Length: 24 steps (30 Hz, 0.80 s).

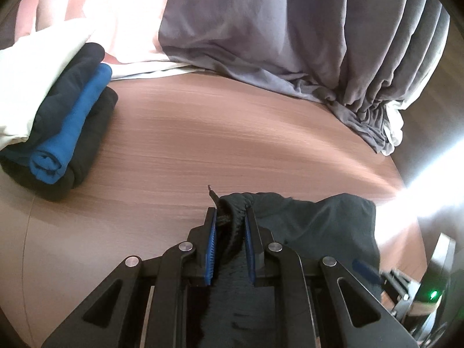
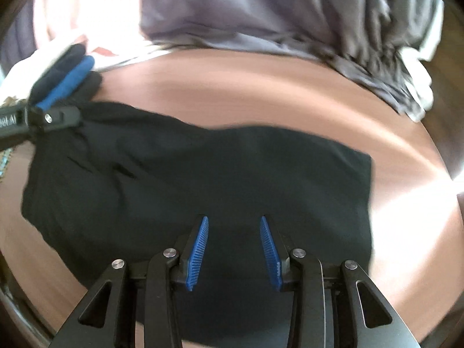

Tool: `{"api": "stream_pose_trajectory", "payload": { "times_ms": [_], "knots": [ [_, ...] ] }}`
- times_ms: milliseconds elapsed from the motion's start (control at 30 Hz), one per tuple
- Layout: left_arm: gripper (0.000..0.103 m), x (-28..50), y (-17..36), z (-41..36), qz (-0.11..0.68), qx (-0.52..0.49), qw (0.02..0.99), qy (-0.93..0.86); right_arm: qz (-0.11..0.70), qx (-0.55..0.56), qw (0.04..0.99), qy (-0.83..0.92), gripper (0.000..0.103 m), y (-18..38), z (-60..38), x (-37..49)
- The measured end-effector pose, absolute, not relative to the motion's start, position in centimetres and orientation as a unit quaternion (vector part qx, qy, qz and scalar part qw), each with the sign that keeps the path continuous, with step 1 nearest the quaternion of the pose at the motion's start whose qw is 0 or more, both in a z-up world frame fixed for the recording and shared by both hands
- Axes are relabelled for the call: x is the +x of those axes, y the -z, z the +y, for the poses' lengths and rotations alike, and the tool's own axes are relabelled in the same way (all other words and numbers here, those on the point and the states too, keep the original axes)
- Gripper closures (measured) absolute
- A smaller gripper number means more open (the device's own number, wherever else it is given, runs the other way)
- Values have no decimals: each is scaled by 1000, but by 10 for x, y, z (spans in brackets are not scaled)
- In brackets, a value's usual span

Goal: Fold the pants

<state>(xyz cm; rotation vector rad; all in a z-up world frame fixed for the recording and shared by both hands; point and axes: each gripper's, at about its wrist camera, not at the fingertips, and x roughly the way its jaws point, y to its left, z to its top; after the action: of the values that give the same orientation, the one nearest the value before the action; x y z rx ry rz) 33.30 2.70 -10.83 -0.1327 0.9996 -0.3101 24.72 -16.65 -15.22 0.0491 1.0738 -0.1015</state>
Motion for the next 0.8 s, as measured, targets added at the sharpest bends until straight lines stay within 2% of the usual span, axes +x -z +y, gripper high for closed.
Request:
{"api": "stream_pose_trajectory", "payload": {
  "times_ms": [367, 533, 800],
  "knots": [
    [85, 309, 81, -47, 465, -49, 872, 145, 535, 39, 840, 82, 65, 139, -188, 202],
    [85, 301, 80, -83, 467, -45, 870, 153, 558, 53, 826, 62, 65, 154, -208, 197],
    [85, 293, 80, -145, 476, -63, 857, 188, 503, 34, 863, 8, 65, 154, -206, 191]
  ]
}}
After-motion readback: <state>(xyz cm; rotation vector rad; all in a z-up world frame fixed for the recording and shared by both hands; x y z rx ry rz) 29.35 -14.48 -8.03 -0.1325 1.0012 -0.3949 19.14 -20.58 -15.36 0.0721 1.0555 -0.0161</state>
